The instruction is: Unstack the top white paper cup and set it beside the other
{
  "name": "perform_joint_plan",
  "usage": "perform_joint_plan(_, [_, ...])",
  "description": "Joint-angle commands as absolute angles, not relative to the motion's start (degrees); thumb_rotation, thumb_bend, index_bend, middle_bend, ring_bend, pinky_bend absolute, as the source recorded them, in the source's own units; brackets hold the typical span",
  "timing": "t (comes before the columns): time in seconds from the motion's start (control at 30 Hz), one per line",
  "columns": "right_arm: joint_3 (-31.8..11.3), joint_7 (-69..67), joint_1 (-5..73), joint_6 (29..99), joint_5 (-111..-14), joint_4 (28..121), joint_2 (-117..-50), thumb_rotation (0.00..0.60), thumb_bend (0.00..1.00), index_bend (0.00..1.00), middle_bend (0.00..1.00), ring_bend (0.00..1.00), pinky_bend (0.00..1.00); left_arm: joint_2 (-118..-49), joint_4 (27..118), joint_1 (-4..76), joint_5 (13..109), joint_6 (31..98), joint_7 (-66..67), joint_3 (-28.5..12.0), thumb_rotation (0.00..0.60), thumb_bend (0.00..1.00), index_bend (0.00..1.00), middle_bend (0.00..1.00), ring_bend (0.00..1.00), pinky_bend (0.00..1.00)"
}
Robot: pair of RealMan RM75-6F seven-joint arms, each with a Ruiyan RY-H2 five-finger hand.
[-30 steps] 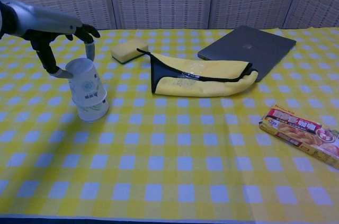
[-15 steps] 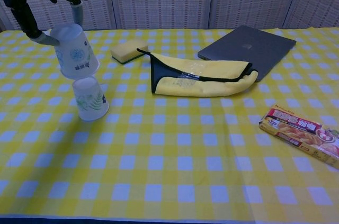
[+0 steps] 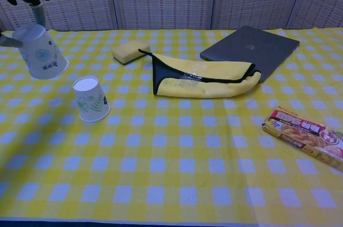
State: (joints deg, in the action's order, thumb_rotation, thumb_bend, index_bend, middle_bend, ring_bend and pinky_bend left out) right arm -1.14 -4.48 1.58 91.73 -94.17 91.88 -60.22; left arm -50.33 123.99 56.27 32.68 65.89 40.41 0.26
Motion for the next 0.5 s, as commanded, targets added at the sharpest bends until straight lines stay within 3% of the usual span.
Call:
perform_joint_plan(0.03, [-1.3, -4.0, 1.7, 91.4, -93.8, 92.0, -60.4, 0.600, 0.11, 0.00, 0.00, 0.00, 0.00, -50.4, 120.3, 53.5, 35.5, 63.3, 36.0, 1.1, 0.600, 0.35, 0.36, 0.00, 0.00, 0.17])
perform_joint_plan(0.5, [-1.6, -2.4, 2.5, 89.1, -92.4, 92.4, -60.9, 0.600, 0.11, 0.00, 0.00, 0.00, 0.00, -57.6, 105.6, 46.2, 44.5, 54.6, 22.3, 1.2, 0.600, 0.35, 0.36, 0.00, 0.00, 0.16])
